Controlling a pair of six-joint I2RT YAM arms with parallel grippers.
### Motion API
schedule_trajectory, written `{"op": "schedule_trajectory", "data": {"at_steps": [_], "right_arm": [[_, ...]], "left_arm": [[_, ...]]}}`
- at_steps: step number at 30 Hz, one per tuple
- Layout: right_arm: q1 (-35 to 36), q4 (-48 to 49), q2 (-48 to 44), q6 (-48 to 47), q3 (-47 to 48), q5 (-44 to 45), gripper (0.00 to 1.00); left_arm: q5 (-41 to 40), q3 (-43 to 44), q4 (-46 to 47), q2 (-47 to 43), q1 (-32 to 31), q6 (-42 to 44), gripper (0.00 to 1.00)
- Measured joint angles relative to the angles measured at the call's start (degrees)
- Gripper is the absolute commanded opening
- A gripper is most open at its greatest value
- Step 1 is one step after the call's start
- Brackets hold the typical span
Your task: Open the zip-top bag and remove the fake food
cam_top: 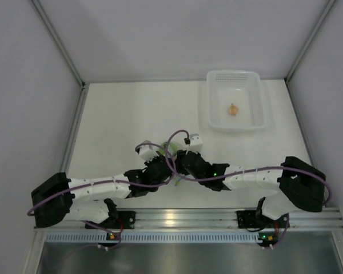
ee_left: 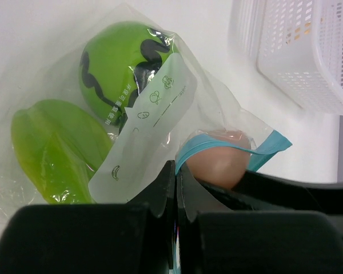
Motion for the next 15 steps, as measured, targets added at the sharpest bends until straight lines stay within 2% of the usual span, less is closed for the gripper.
{"op": "schedule_trajectory", "data": {"at_steps": [7, 15], "right_arm": [[3.63, -2.34, -7.91, -0.24, -2.12, 0.17, 0.37], [3.87, -6.88, -16.70, -2.86, -1.99, 1.25, 0.38]], "left_arm": [[0.00, -0.28, 0.83, -0.22, 0.28, -0.96, 0.00], [0.26, -0.31, 1.31, -0.24, 0.28, -1.18, 0.00]]}}
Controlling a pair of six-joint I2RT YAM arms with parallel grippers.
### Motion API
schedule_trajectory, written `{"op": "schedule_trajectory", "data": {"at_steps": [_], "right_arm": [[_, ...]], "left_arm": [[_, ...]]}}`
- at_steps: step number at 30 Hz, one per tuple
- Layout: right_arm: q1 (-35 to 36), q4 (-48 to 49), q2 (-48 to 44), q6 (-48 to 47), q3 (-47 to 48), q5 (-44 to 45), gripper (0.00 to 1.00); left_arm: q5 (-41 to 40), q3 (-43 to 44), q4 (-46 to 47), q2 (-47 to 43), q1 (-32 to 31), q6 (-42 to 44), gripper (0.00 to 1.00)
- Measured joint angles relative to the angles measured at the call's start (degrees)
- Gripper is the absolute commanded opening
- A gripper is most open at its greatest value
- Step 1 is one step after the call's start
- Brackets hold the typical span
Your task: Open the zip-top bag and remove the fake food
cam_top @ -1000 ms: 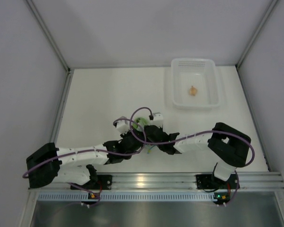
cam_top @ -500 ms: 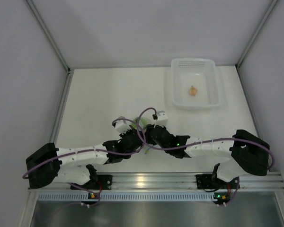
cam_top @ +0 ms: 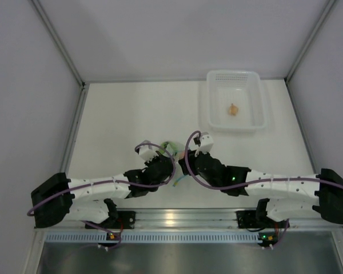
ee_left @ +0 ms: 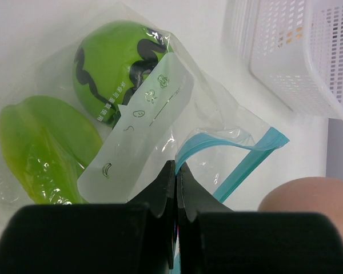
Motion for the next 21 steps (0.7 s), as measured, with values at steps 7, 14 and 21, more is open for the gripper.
{"op": "schedule_trajectory", "data": {"at_steps": [7, 14, 21], "right_arm": [[-4.68, -6.54, -4.44, -4.11, 2.64, -0.33, 0.38], [-23.56, -10.36, -5.88, -9.40, 7.56, -6.03, 0.38], [-38.71, -11.98, 1.42, -14.43, 15.82, -13.57, 0.38]], "left_arm": [[0.04, -0.35, 0.35, -0.79, 0.00, -0.02, 0.00], [0.04, -1.36, 0.37, -1.97, 0.00, -0.02, 0.00], [0.55, -1.42, 0.44, -2.12, 0.00, -0.02, 0.00]]}}
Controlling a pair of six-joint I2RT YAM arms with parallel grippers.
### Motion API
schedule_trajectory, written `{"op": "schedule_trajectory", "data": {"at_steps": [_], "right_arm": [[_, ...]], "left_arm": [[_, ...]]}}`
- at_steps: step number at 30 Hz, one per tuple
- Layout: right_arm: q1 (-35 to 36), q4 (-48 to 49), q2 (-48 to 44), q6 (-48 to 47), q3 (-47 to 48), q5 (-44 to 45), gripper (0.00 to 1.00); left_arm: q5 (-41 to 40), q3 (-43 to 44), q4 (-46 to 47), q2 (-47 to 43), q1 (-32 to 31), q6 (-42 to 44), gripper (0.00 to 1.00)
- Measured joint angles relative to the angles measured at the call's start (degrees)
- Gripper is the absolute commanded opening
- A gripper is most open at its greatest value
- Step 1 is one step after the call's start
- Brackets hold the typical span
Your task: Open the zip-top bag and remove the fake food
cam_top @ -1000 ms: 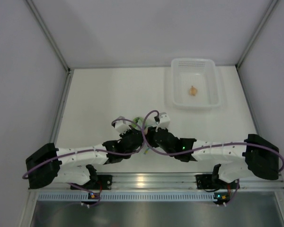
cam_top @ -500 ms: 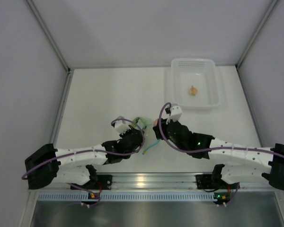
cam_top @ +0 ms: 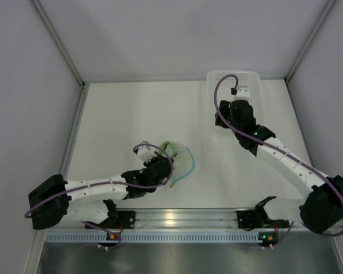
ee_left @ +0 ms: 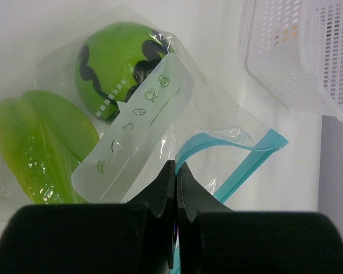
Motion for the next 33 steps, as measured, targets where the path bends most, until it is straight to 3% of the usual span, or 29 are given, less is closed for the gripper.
{"op": "schedule_trajectory", "data": {"at_steps": [9, 15, 19, 27, 28, 33], "right_arm": [[-12.15, -4.76, 20.02, -4.55, 15.10, -5.51, 0.42], [-13.97, -9.51, 31.82, -6.34, 24.81, -6.21, 0.45], [-14.08, -11.82, 37.46, -7.30, 28.83, -6.40, 0.52], [-14.29, -14.32, 40.57, -8.52, 30.38, -6.38, 0.60], [-14.29, -14.32, 40.57, -8.52, 30.38, -6.38, 0.70], [-14.40, -14.36, 40.24, -8.44, 30.23, -7.04, 0.69]], "left_arm": [[0.98, 0.07, 0.22, 0.94, 0.00, -0.02, 0.00], [1.44, 0.39, 0.28, 2.01, 0.00, 0.02, 0.00], [1.64, 0.50, 0.31, 2.03, 0.00, 0.02, 0.00], [1.97, 0.50, 0.31, 2.01, 0.00, 0.31, 0.00], [2.01, 0.50, 0.28, 1.97, 0.00, 0.33, 0.00], [2.01, 0.50, 0.28, 1.44, 0.00, 0.74, 0.00]]}}
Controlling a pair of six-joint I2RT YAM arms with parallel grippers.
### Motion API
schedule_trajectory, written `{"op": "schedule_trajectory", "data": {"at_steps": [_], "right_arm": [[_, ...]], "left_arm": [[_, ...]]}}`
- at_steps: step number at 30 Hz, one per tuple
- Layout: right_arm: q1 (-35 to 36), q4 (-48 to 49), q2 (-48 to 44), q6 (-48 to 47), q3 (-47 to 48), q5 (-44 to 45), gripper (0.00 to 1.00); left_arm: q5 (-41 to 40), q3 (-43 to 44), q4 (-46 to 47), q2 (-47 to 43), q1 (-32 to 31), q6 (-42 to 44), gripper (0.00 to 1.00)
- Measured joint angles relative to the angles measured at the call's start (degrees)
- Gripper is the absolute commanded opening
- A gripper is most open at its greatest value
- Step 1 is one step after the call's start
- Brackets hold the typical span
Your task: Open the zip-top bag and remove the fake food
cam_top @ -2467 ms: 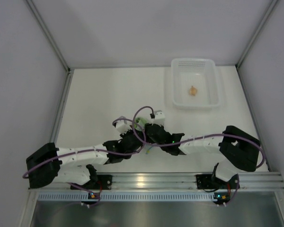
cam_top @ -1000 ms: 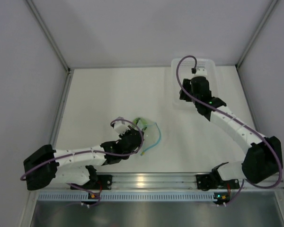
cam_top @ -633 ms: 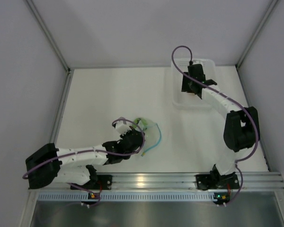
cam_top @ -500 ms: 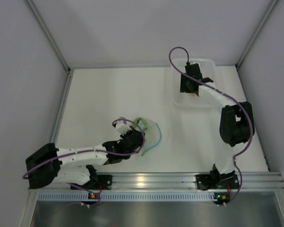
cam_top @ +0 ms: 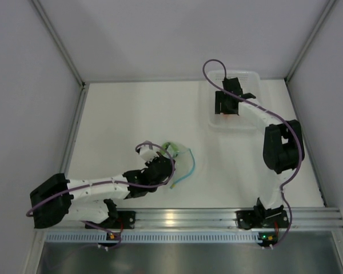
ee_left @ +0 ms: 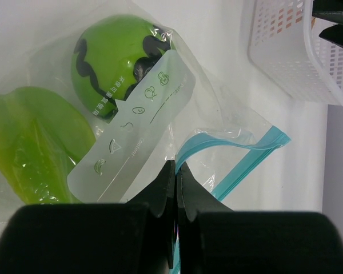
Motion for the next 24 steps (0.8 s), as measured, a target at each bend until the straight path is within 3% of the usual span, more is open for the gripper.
{"op": "schedule_trajectory", "data": {"at_steps": [4, 10, 15, 24], "right_arm": [[-0.04, 0.11, -4.24, 0.68, -2.97, -0.83, 0.66], [2.56, 1.07, -20.63, 2.23, -12.63, -1.95, 0.58], [11.23, 3.28, -37.38, 4.57, -22.91, -2.75, 0.47], [26.08, 4.15, -51.04, 10.54, -37.24, -4.66, 0.46]], "left_arm": [[0.02, 0.09, -0.02, -0.74, 0.00, 0.92, 0.00], [0.13, 1.68, -0.02, -1.46, 0.00, 2.14, 0.00], [0.44, 3.45, -0.02, -1.46, 0.00, 3.06, 0.00], [2.23, 6.88, -0.02, -1.27, 0.00, 3.89, 0.00]]}}
